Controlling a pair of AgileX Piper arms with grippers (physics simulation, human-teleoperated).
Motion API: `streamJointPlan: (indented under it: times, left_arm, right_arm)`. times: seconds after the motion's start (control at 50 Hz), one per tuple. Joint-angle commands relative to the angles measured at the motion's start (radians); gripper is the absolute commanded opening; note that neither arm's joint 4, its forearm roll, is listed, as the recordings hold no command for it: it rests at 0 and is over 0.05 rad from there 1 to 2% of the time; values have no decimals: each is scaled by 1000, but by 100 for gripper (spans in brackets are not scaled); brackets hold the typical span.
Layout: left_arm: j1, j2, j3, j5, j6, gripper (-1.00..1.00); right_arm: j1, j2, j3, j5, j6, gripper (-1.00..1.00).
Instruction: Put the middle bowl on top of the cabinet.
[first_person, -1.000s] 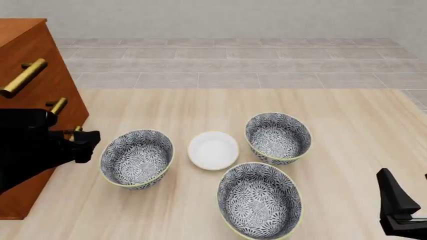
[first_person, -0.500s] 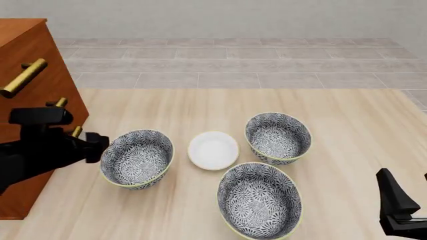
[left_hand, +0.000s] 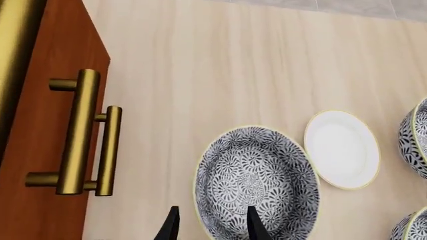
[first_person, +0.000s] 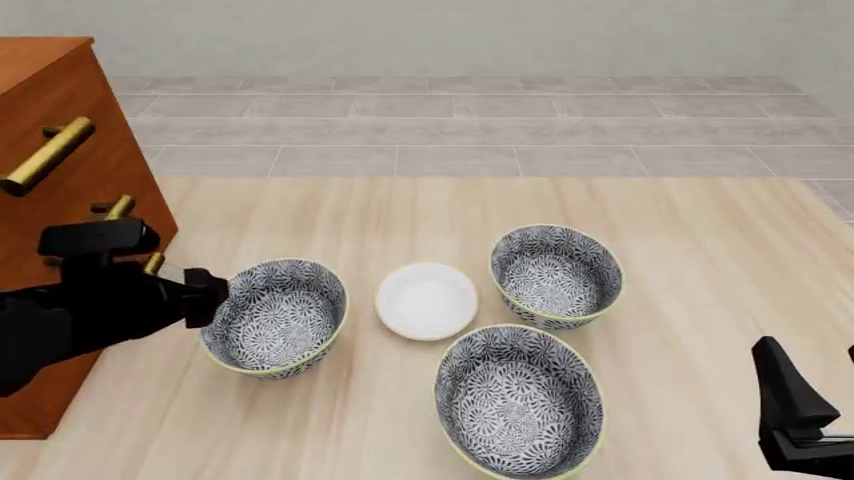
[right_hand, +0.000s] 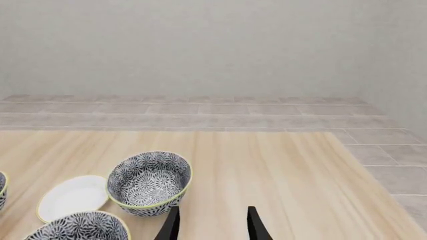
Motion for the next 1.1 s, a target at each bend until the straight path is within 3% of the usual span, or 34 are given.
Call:
streamJointPlan:
  times: [0.02, 1.1]
  left_arm:
    - [-2, 32, 12, -29, -26, 100]
    - [18, 169, 87, -215, -38, 100]
  right_arm:
    - [-2, 1, 0, 2, 0, 100]
    - [-1, -10, 0, 15, -4, 100]
